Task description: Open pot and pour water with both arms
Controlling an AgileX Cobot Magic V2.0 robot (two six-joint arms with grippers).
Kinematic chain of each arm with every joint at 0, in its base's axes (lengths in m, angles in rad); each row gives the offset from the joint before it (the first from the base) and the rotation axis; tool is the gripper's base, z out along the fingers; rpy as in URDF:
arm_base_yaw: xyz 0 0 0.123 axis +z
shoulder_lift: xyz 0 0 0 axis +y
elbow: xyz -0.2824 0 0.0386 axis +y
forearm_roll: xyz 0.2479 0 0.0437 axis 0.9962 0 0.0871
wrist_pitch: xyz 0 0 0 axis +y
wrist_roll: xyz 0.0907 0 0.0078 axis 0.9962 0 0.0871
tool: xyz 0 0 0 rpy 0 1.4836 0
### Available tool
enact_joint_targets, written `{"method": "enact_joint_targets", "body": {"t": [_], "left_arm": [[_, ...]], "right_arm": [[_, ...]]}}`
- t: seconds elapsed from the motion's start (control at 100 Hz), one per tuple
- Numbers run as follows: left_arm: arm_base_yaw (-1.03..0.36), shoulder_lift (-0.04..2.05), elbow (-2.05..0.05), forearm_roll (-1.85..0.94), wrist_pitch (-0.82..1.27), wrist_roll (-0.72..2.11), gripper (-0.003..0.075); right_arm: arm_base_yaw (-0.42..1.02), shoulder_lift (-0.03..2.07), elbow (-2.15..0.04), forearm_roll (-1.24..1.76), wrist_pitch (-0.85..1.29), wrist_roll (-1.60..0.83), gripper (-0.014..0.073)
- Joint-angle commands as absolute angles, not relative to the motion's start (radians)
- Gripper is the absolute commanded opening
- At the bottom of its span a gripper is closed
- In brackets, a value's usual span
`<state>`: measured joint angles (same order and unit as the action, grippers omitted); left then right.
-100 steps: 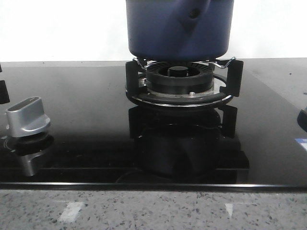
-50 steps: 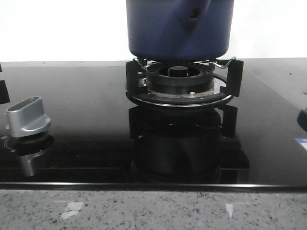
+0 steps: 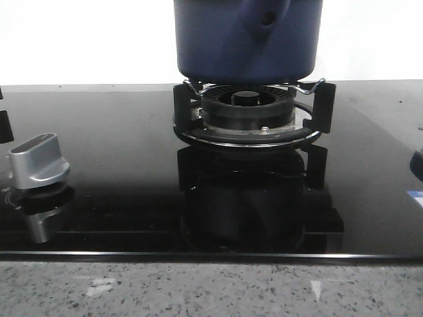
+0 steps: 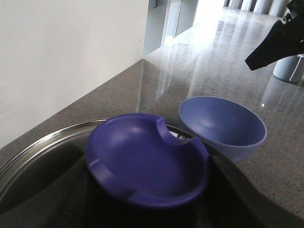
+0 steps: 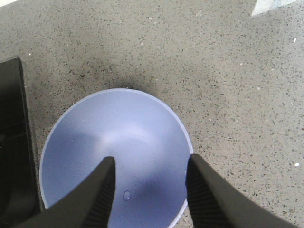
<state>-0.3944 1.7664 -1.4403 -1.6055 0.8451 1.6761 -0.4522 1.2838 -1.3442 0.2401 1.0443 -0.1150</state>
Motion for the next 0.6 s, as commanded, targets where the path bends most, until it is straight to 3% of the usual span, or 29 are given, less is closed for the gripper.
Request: {"method": "enact_joint_targets", "body": {"t": [0.0,0.25,0.47,0.59], "left_arm": [[-0.403,1.714,-1.476,-1.668,0.864,1.671,0.0304],[-0.403,1.714,-1.476,-1.665,0.841,1.671,0.0321],[-0.401,1.714,-1.476,-1.667,0.821,1.671,0.0542],[-0.397,1.712,-1.476,-1.687,0.825,1.671,0.058]], "right_arm": [[-0.456,1.251,-1.377,0.257,1.0,-0.131,0.0311],[-0.456,1.251,-1.377,0.264,1.002,-0.131,0.0311],[-0.456,1.251,-1.377,0.266,1.006,-0.132,0.0311],[-0.456,1.251,-1.377,0.267,1.006,-0.132,0.0311]]}}
